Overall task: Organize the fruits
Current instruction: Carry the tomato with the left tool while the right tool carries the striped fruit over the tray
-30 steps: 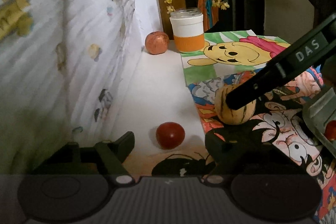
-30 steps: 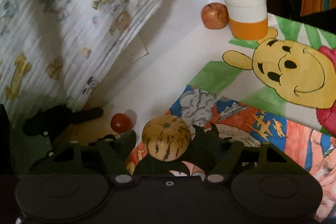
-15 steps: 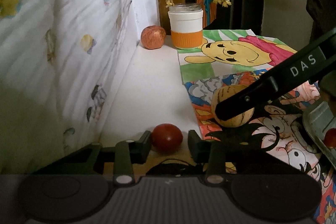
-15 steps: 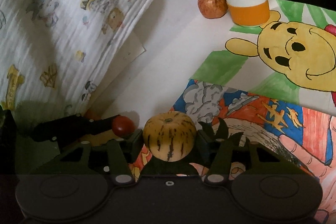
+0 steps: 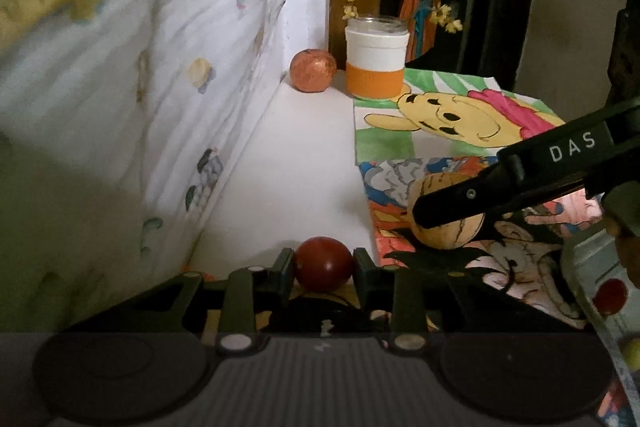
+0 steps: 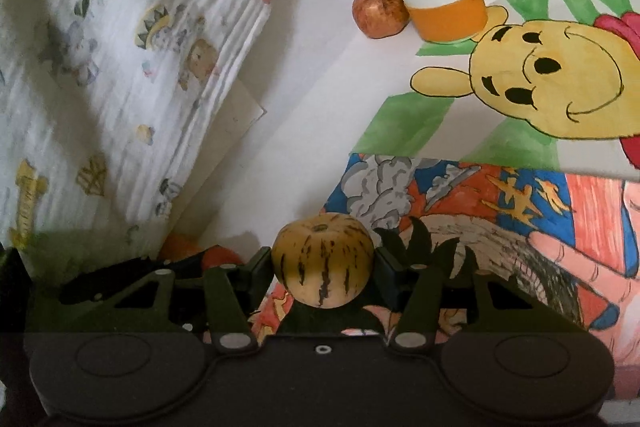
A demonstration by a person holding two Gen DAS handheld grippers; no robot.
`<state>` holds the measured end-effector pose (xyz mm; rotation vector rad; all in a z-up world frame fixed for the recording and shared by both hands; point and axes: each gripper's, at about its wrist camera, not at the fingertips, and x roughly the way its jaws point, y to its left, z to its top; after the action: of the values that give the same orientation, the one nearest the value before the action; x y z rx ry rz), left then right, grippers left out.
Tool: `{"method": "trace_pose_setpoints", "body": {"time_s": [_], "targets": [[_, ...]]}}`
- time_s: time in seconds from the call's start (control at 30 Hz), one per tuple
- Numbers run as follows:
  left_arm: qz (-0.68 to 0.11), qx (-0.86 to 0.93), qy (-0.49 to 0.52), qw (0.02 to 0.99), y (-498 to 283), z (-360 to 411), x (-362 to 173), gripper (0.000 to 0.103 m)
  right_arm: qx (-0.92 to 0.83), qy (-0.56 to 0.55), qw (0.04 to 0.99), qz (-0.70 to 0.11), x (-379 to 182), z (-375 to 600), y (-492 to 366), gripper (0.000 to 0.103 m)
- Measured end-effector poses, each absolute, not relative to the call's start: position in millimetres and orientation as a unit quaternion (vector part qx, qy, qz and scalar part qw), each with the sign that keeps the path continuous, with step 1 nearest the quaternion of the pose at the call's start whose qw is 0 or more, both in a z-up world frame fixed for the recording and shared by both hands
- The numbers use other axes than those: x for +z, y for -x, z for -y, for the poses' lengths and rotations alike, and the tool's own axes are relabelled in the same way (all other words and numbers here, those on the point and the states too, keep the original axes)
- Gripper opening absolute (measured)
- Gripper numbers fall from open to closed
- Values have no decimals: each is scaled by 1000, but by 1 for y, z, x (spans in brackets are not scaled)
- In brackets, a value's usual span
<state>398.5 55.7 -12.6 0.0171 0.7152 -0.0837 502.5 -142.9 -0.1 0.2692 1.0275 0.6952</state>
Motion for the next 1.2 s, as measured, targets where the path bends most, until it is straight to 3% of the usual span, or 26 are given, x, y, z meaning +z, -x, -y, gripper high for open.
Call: {"method": "trace_pose_setpoints", "body": {"time_s": [0.7, 1.2], "targets": [[-313, -82, 11, 946, -368, 6, 39, 34, 292, -144, 849, -416, 66, 253, -435, 56], [-320, -155, 37, 934, -367, 91, 33, 34, 239, -129, 883, -384, 55, 362, -376, 56]]}}
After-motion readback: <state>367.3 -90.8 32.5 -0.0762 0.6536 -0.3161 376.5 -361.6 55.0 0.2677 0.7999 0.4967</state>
